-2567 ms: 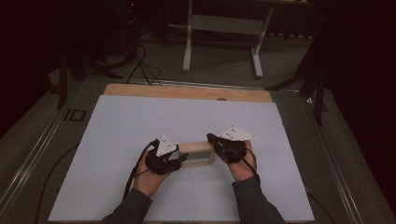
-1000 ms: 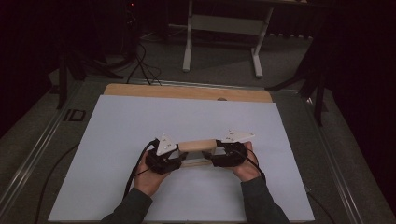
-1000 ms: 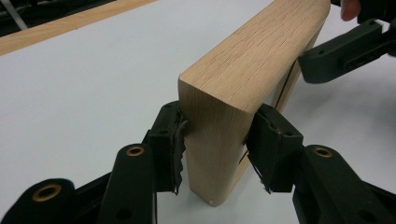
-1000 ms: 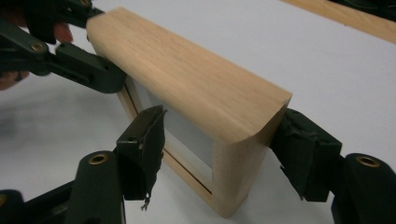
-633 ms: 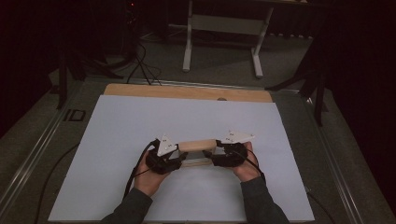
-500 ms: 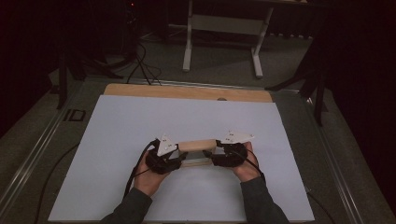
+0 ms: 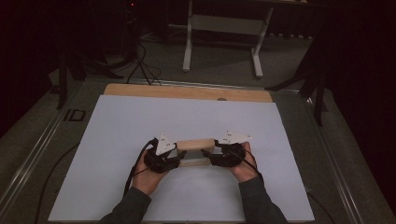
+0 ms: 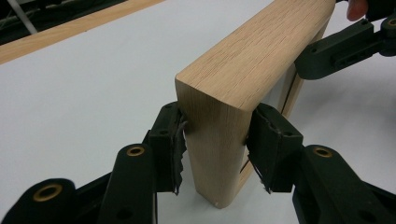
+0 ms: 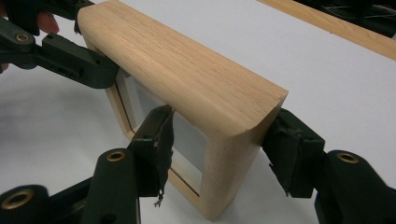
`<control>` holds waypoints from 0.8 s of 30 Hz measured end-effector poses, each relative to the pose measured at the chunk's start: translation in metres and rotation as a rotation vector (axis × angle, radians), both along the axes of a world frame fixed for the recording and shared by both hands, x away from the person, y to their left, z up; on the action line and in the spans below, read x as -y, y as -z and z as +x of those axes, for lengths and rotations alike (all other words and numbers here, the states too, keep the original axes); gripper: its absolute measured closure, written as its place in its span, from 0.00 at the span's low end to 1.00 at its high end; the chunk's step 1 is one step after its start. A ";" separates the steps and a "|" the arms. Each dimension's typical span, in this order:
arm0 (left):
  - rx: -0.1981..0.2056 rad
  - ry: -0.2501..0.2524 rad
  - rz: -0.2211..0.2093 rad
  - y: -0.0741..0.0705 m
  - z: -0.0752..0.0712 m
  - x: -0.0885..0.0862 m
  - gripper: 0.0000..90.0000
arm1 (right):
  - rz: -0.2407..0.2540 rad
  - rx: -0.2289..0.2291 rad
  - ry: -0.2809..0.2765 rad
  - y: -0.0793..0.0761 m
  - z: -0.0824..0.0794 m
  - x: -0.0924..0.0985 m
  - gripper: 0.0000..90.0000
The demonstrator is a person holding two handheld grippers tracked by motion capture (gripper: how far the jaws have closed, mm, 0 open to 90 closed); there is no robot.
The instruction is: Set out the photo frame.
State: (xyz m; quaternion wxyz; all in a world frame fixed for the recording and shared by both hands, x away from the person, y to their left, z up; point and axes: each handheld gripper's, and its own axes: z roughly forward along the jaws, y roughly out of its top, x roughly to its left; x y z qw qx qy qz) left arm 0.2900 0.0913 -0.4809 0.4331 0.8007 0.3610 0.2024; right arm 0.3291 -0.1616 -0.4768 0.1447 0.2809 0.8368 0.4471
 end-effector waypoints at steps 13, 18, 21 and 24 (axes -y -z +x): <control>-0.001 -0.015 -0.002 0.000 0.002 -0.005 0.61 | -0.008 0.006 0.012 0.000 0.000 -0.007 0.49; -0.004 -0.027 -0.005 0.000 0.003 -0.008 0.61 | -0.012 0.011 0.015 0.000 0.000 -0.011 0.50; -0.004 -0.030 -0.008 0.000 0.003 -0.009 0.60 | -0.016 0.013 0.014 0.000 0.000 -0.013 0.50; -0.005 -0.035 -0.007 0.000 0.004 -0.010 0.60 | -0.017 0.012 0.016 0.000 0.000 -0.015 0.51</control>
